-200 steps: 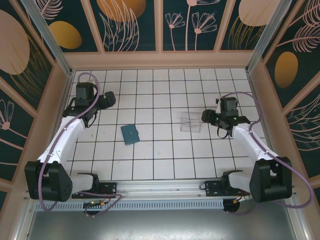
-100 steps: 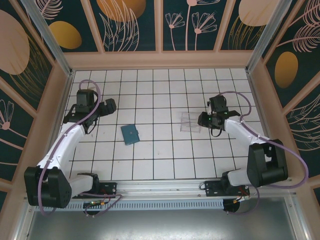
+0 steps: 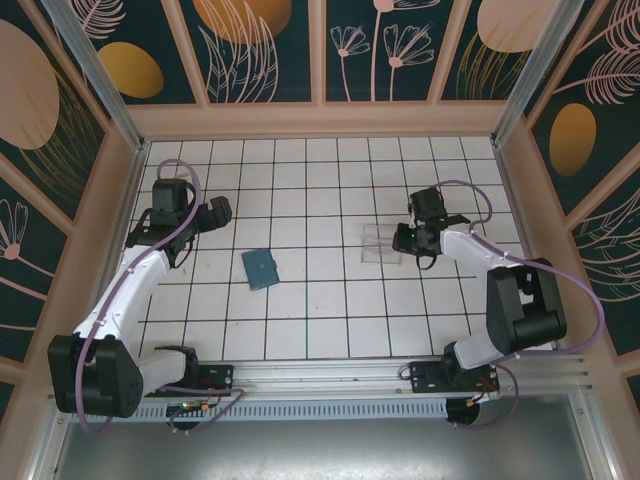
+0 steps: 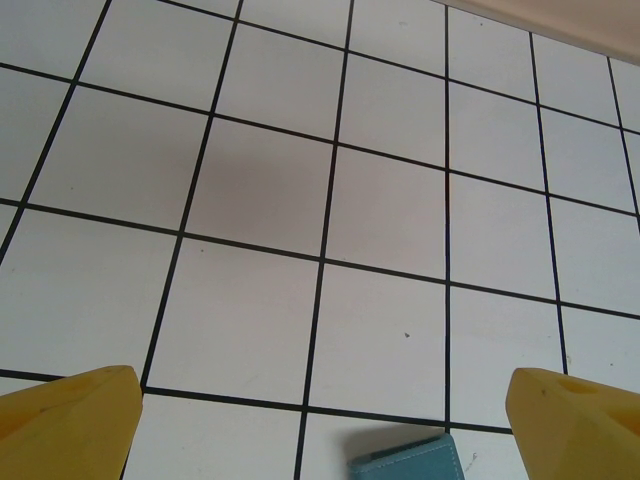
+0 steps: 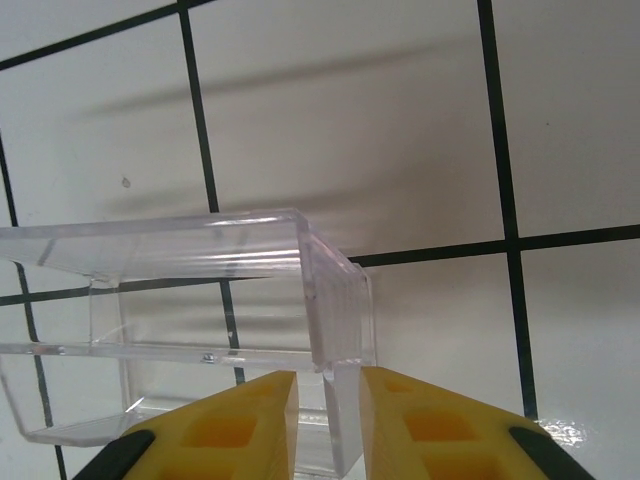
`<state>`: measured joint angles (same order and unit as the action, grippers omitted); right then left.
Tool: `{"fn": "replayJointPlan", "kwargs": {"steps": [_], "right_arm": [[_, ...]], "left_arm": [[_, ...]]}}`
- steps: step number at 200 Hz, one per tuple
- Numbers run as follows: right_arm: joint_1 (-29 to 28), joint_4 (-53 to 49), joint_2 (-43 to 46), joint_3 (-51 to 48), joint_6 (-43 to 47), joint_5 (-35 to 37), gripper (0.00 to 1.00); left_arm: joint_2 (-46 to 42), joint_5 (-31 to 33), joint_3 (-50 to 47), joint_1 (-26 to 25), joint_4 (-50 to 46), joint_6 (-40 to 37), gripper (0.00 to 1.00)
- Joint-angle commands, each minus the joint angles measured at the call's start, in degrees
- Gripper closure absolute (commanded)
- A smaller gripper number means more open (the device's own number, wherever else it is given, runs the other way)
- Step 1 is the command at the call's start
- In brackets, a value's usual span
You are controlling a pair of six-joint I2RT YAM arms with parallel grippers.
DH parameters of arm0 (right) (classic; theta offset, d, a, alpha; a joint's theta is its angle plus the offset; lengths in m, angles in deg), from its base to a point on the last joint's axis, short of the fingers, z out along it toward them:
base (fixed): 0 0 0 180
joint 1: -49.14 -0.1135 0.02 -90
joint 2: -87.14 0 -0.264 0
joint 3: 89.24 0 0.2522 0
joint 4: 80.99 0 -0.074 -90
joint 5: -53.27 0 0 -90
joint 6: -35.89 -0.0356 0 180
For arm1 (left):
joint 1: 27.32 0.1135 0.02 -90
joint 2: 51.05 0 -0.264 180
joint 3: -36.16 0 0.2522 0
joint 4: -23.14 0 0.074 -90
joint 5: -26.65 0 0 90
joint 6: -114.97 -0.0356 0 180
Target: Take the credit cards out of the card holder
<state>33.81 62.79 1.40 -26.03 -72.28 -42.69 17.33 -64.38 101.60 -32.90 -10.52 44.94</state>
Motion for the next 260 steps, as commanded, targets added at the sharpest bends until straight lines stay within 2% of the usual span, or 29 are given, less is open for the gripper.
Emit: {"fn": "replayJointPlan", "kwargs": {"steps": [1, 60, 104, 136, 186, 222, 260], "right_arm": [[-0.9, 0.7, -0.9, 1.2, -0.2, 2.1, 0.78], [-3.2, -0.2, -0.5, 2.2, -0.5, 5.2, 0.92], [-6.9, -1.4, -2.6, 6.7, -1.3, 7.4, 0.95], [-9.8, -2.7, -7.7, 13.5, -1.6, 9.9, 0.96], [-14.8, -7.8, -19.8, 29.8, -1.9, 13.7, 0.98], [-16.5, -11.1, -27.5, 40.0, -2.0, 14.0, 0.98], [-17.6, -13.8, -32.1, 45.6, -3.7, 13.9, 0.98]], "left_arm": [[-0.4, -0.6, -0.6, -0.2, 1.0, -0.1, 0.06], [-0.5, 0.0, -0.9, -0.2, 1.0, -0.2, 0.06], [-0.2, -0.2, -0.8, -0.2, 0.9, -0.2, 0.06], [0.3, 0.1, -1.1, -0.2, 0.5, -0.3, 0.06], [1.3, 0.0, -1.1, -0.2, -0.2, -0.7, 0.06], [1.6, 0.6, -0.9, -0.2, -0.7, -1.2, 0.06], [1.0, -0.8, -1.3, -0.2, 0.1, -0.3, 0.06]]}}
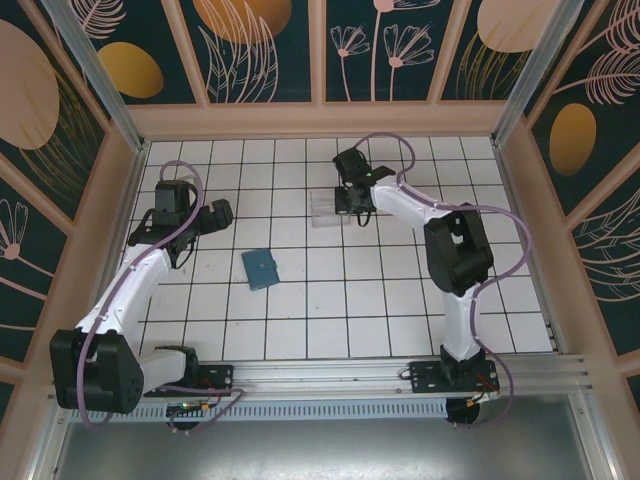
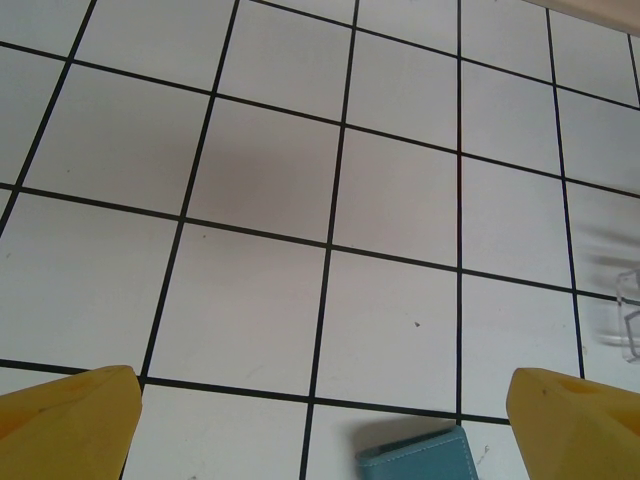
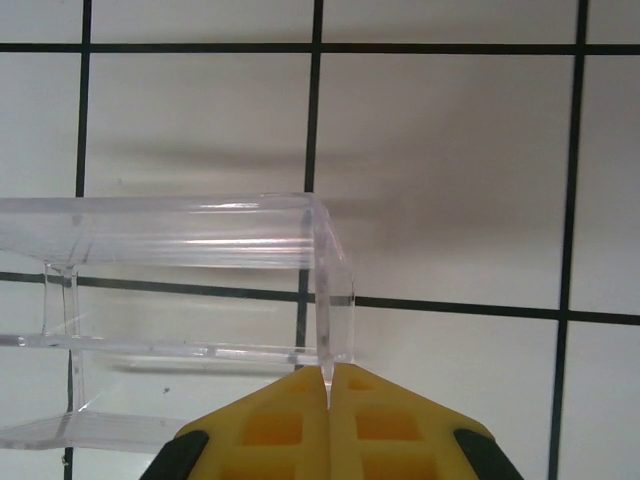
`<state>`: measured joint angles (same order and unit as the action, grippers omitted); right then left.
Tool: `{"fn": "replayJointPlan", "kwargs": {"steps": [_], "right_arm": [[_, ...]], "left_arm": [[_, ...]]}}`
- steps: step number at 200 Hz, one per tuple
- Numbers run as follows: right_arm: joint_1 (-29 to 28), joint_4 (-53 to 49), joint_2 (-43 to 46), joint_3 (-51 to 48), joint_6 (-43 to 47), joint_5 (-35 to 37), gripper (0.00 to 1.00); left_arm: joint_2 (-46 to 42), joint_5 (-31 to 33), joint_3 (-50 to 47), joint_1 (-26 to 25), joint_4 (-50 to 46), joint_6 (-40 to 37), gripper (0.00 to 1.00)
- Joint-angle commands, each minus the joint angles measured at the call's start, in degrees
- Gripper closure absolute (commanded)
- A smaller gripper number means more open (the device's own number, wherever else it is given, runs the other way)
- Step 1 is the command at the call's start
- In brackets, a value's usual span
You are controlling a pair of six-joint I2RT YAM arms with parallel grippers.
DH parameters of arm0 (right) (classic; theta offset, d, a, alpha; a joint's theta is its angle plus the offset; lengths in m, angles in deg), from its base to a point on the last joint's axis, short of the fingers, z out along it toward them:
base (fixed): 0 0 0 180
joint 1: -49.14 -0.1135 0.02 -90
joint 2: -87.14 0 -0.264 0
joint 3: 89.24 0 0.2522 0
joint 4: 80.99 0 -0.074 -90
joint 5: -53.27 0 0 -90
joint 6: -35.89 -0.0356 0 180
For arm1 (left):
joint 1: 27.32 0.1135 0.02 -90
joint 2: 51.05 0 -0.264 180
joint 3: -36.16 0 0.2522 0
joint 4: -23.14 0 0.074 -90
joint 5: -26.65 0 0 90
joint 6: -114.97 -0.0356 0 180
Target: Take the credit cards out of the card holder
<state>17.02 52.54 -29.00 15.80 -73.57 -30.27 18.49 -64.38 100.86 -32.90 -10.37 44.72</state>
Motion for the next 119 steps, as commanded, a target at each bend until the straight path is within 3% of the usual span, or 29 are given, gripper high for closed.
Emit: {"fn": "replayJointPlan", "kwargs": {"steps": [1, 77, 119], "right_arm": [[-0.8, -3.6, -1.8, 3.8, -2.5, 1.4, 0.98], [-1.0, -3.4, -4.1, 4.2, -4.8, 0.0, 0.96], [-1.2, -4.4, -3.8, 4.7, -5.1, 0.9, 0.84]], "left_arm": [[-0.2, -0.8, -0.6, -0.2, 0.0, -0.1, 0.06], [1.4, -1.4, -0.4, -0.2, -0.2, -0.1, 0.06], [2.7, -2.7, -0.3, -0.3, -0.6, 0.0, 0.07]]}}
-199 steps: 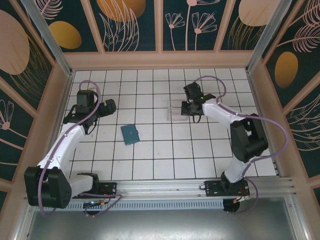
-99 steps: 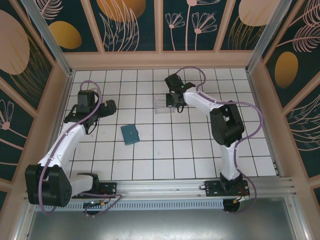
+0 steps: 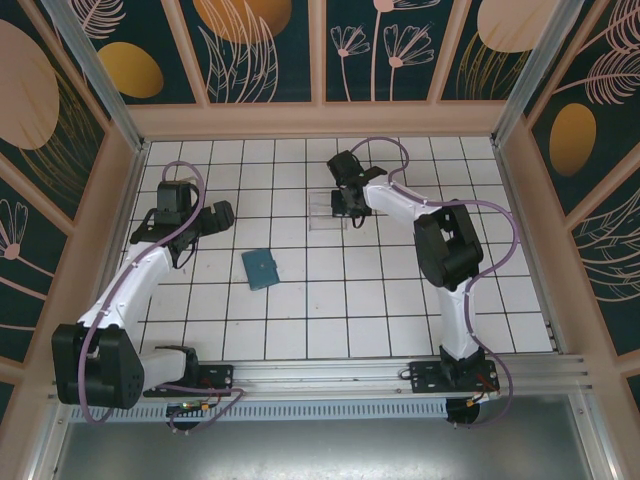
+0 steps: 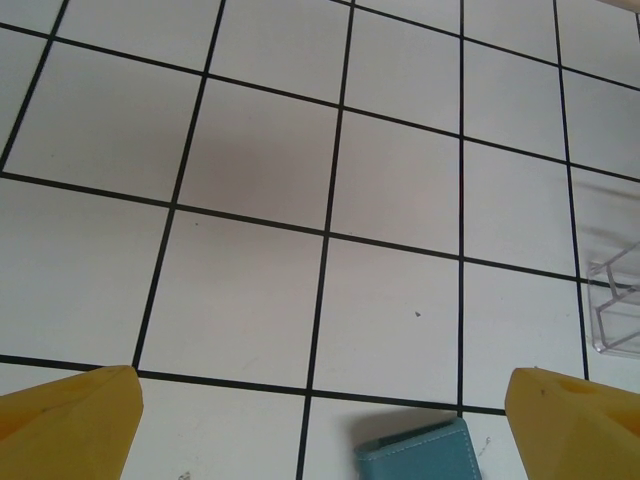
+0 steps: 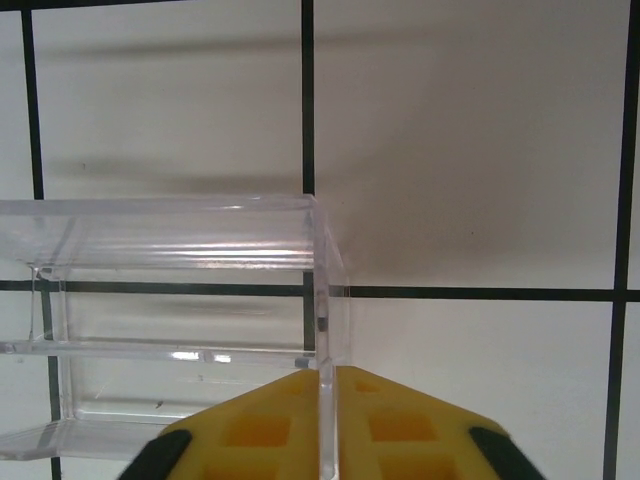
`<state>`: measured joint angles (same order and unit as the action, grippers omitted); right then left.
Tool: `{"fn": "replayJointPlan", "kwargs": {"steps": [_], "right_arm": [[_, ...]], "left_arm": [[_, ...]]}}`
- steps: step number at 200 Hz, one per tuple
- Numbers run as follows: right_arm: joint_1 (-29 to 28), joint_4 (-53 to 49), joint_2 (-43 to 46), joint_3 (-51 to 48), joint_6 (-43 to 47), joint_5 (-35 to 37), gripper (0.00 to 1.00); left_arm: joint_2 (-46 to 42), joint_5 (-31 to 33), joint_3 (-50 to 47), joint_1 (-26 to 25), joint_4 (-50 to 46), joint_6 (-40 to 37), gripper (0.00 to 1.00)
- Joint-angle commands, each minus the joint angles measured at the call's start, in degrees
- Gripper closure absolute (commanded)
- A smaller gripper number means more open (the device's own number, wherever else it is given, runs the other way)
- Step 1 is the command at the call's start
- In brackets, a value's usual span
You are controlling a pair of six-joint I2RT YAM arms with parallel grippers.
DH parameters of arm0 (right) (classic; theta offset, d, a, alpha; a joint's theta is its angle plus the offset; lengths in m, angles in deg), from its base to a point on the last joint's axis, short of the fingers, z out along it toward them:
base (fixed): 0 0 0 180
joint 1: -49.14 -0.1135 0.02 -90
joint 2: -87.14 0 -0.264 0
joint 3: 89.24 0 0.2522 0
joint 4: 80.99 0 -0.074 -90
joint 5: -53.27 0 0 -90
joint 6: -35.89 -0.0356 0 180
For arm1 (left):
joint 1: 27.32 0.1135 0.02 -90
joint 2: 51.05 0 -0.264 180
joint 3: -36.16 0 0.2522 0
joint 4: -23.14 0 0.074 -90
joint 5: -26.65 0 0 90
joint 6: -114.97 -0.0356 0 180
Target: Take the credit cards out of the card holder
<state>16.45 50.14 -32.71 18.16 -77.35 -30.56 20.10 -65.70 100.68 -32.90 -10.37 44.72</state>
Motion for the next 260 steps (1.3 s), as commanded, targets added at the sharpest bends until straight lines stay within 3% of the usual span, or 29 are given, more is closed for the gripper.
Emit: {"fn": "replayJointPlan", "kwargs": {"steps": [1, 40, 71, 100, 144, 174, 199, 260], "right_arm": [[-0.6, -2.0, -0.1, 2.4, -1.3, 1.2, 0.84], [-1.0, -2.5, 2.1, 2.3, -1.5, 1.9, 0.81], [-1.6, -2.9, 5.9, 1.2, -1.5, 3.3, 0.80], [-1.6, -2.3, 9.9, -1.5, -1.5, 3.7, 0.80], [-1.5, -1.8, 15.5, -6.2, -1.1, 5.5, 0.80], [-1.1, -0.9, 18.5, -9.1, -0.1, 5.6, 0.81], [-0.3, 0.2, 20.3, -11.4, 0.6, 5.0, 0.81], [1.0, 1.5, 23.2, -15.5, 1.8, 4.0, 0.81]], "left_arm": [[1.1, -1.4, -0.1, -0.3, -0.6, 0.0, 0.07], [2.8, -3.2, 0.1, -0.7, -1.4, -0.1, 0.09], [6.6, -4.6, 0.8, -4.1, -3.2, -0.7, 0.12], [10.5, 1.1, 2.5, -7.9, -7.0, 0.3, 0.14], [15.7, 7.5, 3.7, -14.8, -9.0, 8.9, 0.16], [19.5, 12.1, 4.7, -18.6, -11.7, 18.6, 0.09], [20.8, 9.5, 3.8, -20.3, -9.8, 23.3, 0.03], [26.2, 7.4, 4.6, -24.1, -8.7, 26.7, 0.04]]}}
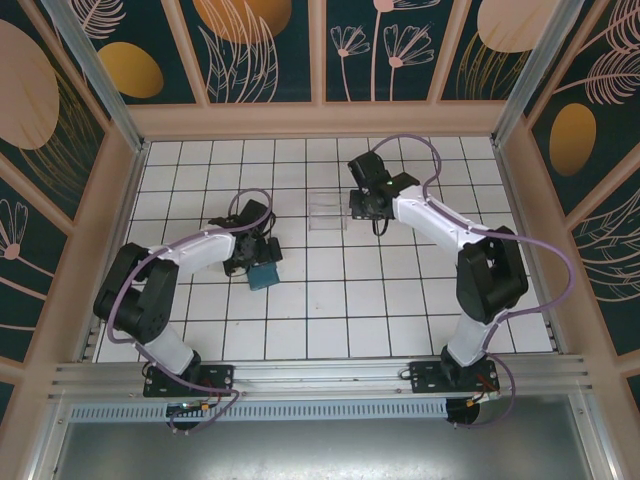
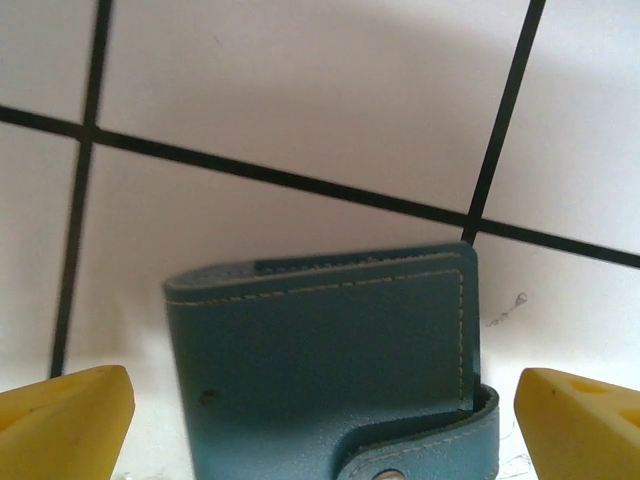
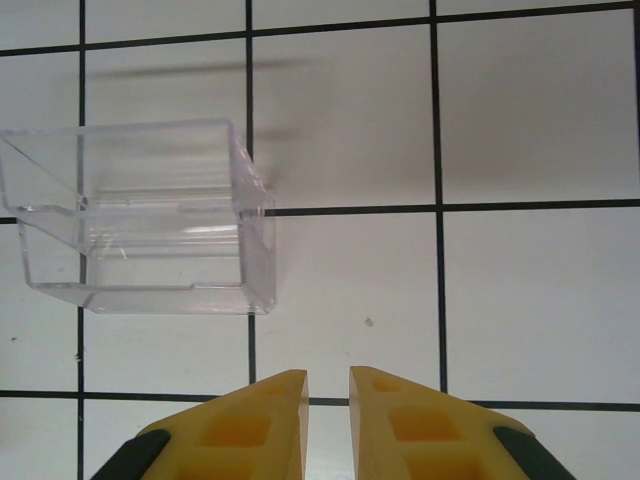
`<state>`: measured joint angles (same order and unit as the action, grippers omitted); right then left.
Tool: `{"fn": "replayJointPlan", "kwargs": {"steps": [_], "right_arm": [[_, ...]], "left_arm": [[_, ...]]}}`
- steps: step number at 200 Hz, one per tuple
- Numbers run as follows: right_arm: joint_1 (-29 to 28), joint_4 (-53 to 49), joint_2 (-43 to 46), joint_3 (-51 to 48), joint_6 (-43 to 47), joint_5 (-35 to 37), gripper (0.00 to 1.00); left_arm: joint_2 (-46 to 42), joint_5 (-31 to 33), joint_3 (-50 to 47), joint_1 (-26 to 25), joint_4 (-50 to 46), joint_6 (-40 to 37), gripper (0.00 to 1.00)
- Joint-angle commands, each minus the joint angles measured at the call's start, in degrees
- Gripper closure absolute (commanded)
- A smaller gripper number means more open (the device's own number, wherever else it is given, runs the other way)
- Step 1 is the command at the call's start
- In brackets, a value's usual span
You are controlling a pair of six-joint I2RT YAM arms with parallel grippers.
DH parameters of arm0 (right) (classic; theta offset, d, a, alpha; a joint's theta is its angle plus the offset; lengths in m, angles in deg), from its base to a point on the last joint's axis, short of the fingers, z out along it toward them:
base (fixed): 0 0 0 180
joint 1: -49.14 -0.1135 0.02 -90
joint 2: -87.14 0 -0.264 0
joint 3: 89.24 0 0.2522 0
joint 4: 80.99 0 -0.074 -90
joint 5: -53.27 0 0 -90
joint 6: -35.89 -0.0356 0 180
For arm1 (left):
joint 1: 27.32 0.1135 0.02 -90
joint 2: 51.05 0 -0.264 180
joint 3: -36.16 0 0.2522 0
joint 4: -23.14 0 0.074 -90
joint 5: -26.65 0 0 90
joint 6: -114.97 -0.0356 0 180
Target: Take the credit cards out of the card holder
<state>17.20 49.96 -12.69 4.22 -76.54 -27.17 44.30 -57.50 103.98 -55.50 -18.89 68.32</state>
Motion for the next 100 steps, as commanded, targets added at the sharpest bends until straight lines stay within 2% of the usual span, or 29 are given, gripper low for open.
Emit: {"fn": "replayJointPlan", "kwargs": {"steps": [1, 39, 100], "right_arm": [[0.3, 1.7, 3.2, -1.6, 1.0, 0.6, 0.81], [1.1, 2.4, 4.7, -3.6, 0.8, 0.5, 0.81], [2.0, 2.1, 5.8, -4.6, 0.8, 0.8, 0.83]], "left_arm": [[2.0, -0.8, 1.3, -1.6, -0.2, 3.1, 0.04], [2.5, -0.7, 1.3, -3.5, -1.2, 3.9, 0.09], [2.5, -2.0, 4.0, -8.8, -2.6, 2.5, 0.26]]}}
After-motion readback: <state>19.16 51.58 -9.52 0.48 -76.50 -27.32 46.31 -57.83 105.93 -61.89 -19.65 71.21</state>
